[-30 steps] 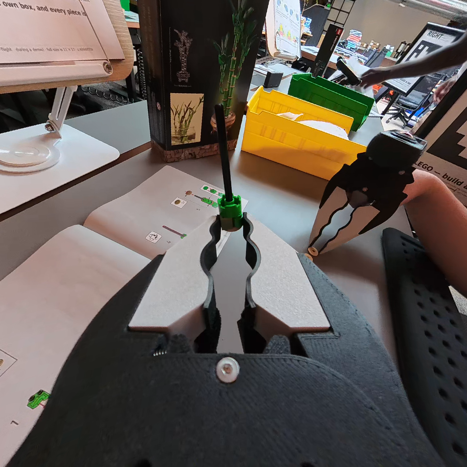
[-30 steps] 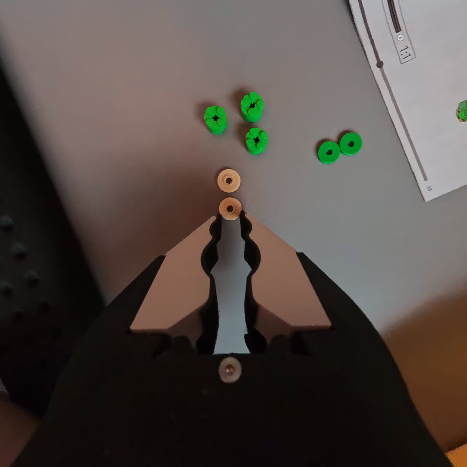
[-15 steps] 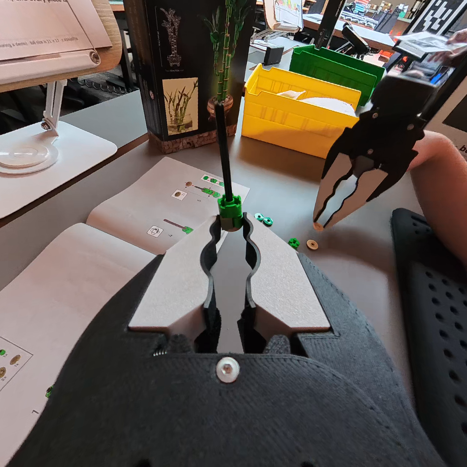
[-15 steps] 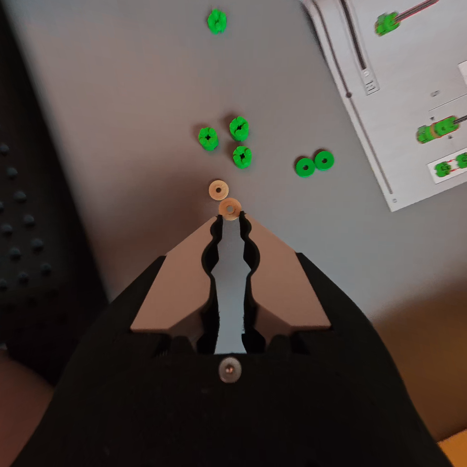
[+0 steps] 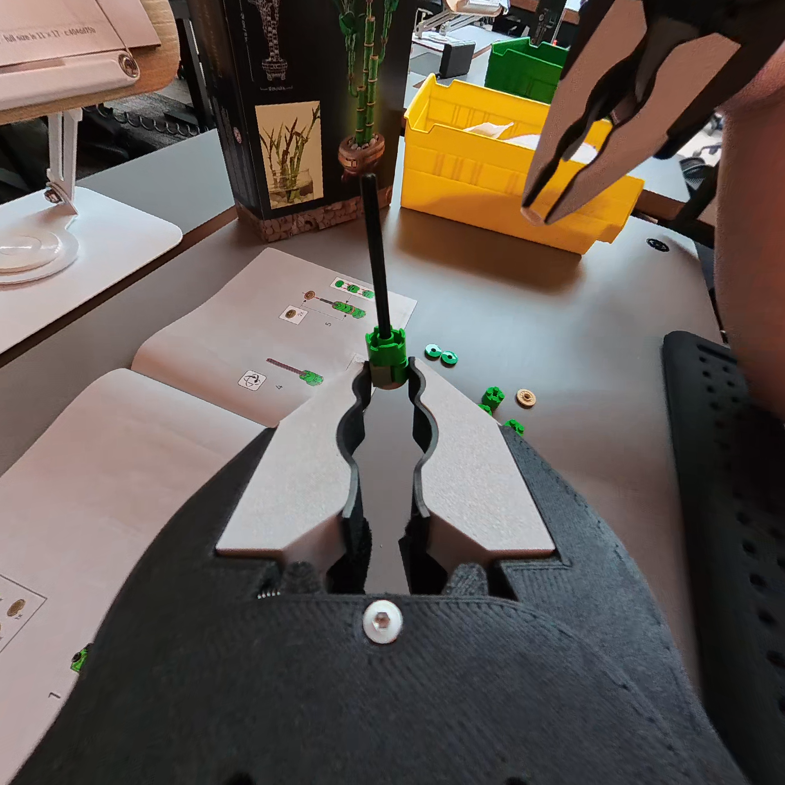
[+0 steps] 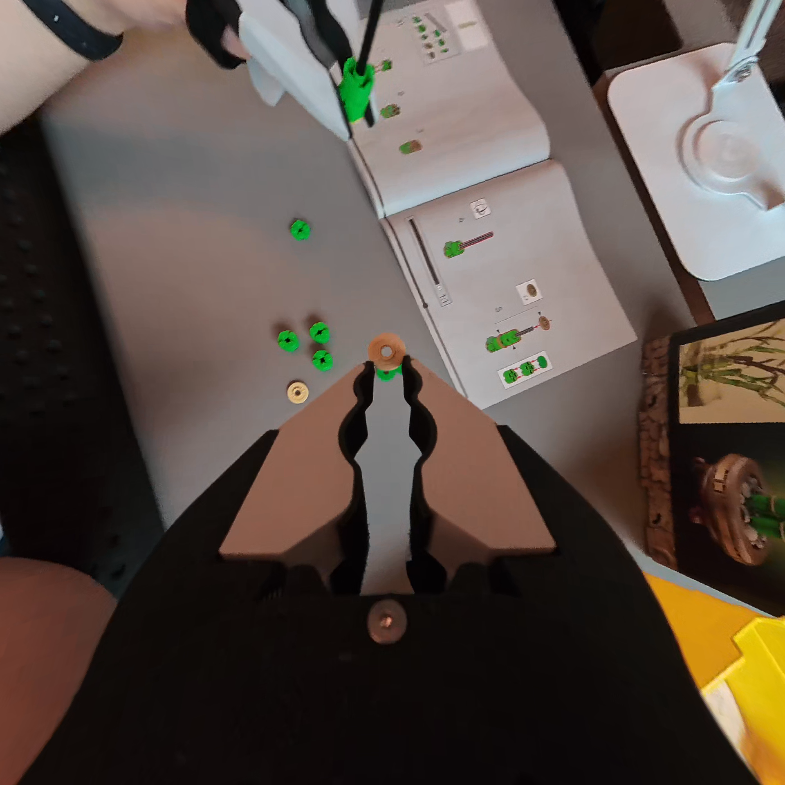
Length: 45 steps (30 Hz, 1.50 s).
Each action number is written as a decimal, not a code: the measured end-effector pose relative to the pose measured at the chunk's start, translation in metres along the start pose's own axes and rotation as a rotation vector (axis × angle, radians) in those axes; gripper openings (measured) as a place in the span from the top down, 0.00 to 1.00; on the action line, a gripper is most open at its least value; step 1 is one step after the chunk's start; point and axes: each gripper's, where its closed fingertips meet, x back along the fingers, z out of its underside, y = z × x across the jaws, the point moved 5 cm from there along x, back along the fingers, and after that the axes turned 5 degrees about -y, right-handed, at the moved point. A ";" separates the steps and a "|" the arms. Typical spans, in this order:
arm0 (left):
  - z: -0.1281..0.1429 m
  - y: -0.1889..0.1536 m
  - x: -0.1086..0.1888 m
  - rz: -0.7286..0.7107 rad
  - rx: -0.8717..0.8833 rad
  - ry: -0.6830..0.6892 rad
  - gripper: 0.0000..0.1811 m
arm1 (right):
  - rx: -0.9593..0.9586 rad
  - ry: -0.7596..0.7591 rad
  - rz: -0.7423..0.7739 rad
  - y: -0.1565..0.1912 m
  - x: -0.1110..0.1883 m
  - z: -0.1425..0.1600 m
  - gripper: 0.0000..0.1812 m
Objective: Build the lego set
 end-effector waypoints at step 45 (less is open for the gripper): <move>0.008 0.007 -0.001 -0.037 -0.016 0.030 0.92 | 0.042 0.158 0.012 -0.008 -0.011 0.014 0.93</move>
